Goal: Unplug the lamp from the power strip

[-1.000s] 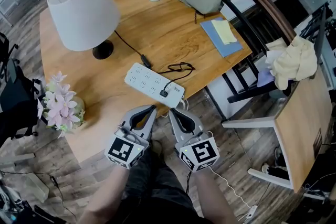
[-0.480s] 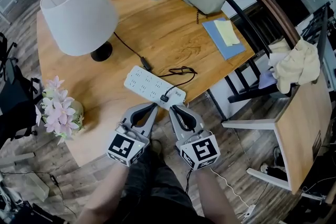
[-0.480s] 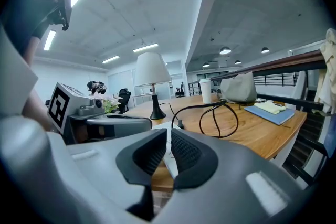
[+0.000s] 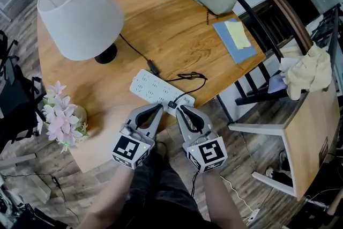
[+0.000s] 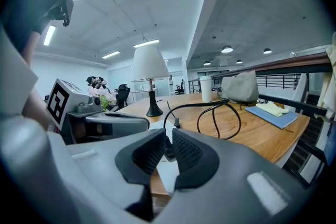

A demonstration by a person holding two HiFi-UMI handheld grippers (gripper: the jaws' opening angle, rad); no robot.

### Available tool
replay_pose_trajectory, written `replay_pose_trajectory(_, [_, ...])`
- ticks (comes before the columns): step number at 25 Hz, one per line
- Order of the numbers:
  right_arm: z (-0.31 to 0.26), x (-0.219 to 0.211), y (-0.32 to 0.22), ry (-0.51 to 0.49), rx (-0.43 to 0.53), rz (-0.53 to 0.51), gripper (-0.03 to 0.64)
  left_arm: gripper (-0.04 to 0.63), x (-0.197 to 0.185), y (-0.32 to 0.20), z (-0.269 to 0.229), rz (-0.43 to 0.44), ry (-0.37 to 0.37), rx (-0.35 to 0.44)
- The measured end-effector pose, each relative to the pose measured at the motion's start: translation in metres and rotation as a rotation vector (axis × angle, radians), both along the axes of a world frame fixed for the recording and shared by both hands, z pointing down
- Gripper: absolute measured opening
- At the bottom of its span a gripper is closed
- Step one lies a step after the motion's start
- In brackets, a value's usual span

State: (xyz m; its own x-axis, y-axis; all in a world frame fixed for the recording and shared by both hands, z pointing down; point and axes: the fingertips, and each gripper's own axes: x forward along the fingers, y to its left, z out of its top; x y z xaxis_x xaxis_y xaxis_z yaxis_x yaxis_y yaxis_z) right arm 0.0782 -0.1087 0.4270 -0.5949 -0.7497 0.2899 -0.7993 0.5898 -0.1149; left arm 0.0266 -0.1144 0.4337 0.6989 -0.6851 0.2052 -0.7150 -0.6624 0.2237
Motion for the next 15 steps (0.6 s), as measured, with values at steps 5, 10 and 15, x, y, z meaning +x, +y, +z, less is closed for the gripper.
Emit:
replay_pose_trajectory(5, [0.005,-0.002,-0.005,0.048,0.005,-0.029,0.041,-0.002,0.001,-0.007,0.007,-0.009,-0.041,-0.01])
replay_pose_trajectory(10, [0.005,-0.009,-0.009,0.083,0.013,-0.065,0.049,-0.002,0.0,-0.01,0.016,-0.019,-0.067,-0.03])
replay_pose_trajectory(15, [0.011,-0.006,-0.012,0.101,0.013,-0.068,0.049,-0.002,0.002,-0.016,0.024,-0.02,-0.099,-0.055])
